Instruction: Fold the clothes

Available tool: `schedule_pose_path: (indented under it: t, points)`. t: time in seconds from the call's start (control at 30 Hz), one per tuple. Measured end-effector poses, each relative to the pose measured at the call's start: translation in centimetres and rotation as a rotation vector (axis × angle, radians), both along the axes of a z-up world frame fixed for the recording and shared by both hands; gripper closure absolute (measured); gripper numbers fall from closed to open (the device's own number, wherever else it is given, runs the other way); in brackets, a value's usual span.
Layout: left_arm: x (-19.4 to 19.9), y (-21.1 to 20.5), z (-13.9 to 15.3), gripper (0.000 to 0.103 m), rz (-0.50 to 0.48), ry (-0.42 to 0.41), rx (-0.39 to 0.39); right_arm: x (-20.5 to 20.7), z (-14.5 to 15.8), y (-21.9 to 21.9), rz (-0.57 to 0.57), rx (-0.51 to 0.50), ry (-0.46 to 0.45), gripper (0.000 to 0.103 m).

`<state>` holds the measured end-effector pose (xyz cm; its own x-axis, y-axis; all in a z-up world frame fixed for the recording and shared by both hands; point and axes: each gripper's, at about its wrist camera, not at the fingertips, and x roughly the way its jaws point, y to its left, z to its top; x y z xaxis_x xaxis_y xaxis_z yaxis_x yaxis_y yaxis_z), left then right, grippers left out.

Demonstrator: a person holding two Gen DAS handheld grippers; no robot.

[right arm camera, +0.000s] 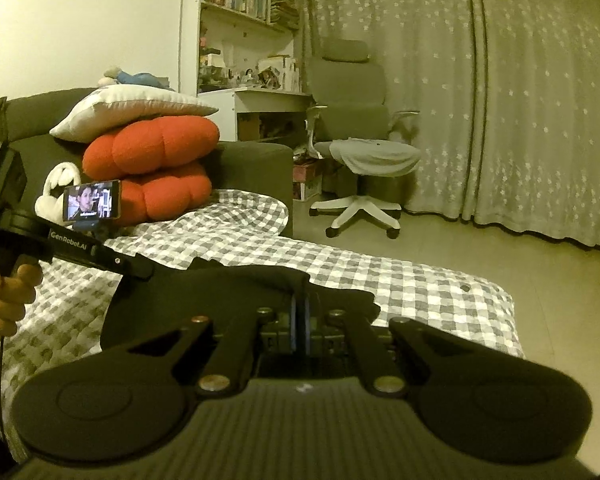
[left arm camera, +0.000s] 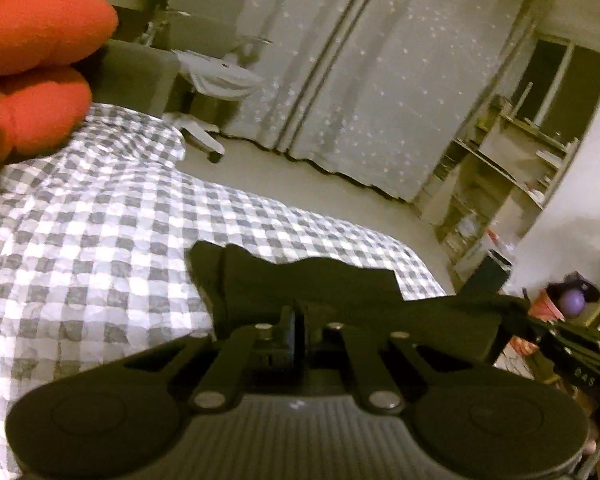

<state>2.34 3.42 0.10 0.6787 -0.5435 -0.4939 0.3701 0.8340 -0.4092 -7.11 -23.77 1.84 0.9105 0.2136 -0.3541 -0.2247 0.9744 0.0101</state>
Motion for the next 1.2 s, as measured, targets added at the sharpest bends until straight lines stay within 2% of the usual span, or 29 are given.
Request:
schedule_pose_path:
  t: [0.23,0.37,0.43,0.7,0.83,1.2]
  points:
    - [0.9,-0.9,0.4,0.099,0.080,-0.029,0.016,1.5,0.4,0.2,-0.033,0.025,-0.010,0.100]
    - [2.1,-1.0,0.8,0.099,0.116,-0.005,0.004,3.5,0.4,-0.1,-0.046,0.041,0.015,0.100]
    - [2.9,-1.3,0.7,0.100,0.130,0.007,0.005,4.7,0.3,-0.3,-0.050,0.034,0.038,0.100]
    - [5.7,-1.4,-1.0,0.099,0.133,0.038,0.011,10.1,-1.4,-1.4,-0.087,0.080,0.224,0.100]
    - [6.4,-1.7,-1.7,0.099,0.125,0.055,0.022,10.8,-2.7,-1.3,-0.101,0.082,0.268,0.100]
    - [8.8,-3.1,-2.1,0.100,0.145,0.023,0.069,13.8,-2.7,-1.8,-0.125,0.096,0.277,0.100]
